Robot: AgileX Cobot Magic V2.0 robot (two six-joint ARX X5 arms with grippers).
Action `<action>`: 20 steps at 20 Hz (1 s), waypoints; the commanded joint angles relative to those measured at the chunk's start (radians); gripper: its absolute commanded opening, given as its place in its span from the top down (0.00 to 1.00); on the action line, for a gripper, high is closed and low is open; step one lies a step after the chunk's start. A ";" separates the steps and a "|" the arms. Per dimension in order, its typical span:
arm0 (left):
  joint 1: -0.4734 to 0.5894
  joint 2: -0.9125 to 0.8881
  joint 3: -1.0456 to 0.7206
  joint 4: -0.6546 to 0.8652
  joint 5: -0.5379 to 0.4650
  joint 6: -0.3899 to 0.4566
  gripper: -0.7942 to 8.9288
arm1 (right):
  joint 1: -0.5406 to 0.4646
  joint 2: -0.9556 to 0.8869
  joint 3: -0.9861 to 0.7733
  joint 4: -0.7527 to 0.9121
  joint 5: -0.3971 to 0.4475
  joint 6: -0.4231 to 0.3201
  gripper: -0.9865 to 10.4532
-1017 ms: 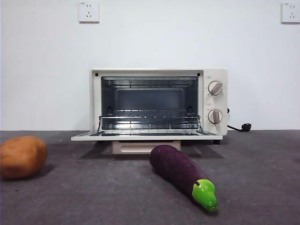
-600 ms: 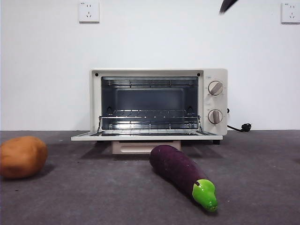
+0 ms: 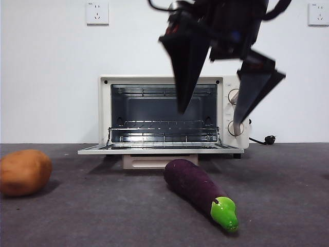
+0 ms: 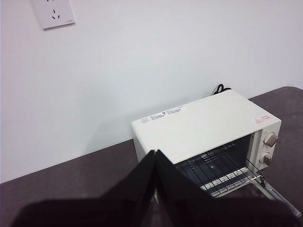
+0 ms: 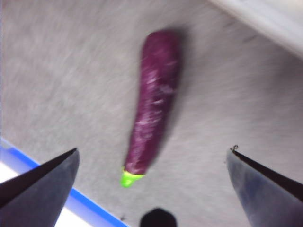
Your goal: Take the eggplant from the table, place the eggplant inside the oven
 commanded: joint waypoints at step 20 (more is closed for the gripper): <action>0.002 0.010 -0.008 -0.008 -0.002 0.022 0.92 | 0.108 0.006 -0.332 0.322 0.027 0.216 0.45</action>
